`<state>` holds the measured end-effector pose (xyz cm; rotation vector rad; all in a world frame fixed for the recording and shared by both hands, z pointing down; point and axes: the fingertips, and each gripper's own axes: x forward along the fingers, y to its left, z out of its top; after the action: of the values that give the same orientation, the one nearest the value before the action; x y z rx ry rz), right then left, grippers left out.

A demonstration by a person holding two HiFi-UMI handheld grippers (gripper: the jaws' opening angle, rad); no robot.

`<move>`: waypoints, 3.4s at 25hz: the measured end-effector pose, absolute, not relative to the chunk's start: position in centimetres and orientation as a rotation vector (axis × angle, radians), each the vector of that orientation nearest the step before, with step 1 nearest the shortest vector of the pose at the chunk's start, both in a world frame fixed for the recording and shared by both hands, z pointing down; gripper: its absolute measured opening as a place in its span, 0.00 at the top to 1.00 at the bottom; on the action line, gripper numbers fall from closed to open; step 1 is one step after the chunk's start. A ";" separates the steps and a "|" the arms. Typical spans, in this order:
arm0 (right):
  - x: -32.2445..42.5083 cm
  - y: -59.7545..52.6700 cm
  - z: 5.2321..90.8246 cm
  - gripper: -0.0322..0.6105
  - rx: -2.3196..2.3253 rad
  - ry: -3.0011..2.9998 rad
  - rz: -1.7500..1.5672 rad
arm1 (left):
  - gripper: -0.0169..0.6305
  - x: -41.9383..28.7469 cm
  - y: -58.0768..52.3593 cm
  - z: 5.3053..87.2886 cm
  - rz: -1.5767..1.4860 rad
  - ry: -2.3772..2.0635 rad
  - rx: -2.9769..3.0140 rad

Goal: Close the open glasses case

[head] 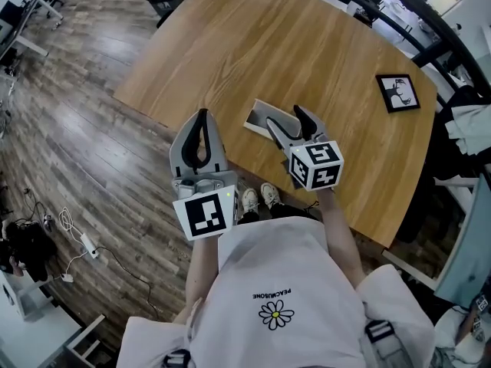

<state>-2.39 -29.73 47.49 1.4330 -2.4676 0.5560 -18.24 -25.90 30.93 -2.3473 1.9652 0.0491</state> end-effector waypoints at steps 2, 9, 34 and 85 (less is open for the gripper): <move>-1.9 -29.8 49.1 0.49 1.425 -2.424 0.600 | 0.95 -18.6 -25.9 31.6 0.021 1.972 -2.342; -0.7 -30.2 52.3 0.49 1.464 -2.328 0.751 | 0.95 -18.9 -26.1 32.4 -0.010 1.990 -2.345; -0.3 -28.4 55.3 0.49 1.425 -2.254 0.794 | 0.95 -17.9 -25.7 33.5 -0.037 1.991 -2.357; -0.6 -26.9 32.4 0.94 1.707 -2.607 -0.134 | 0.95 -15.8 -25.2 30.9 0.049 1.905 -2.346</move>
<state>-0.58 -26.91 32.35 1.7074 -2.6070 -0.1335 -15.78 -25.17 30.92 -2.3461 1.9046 0.0490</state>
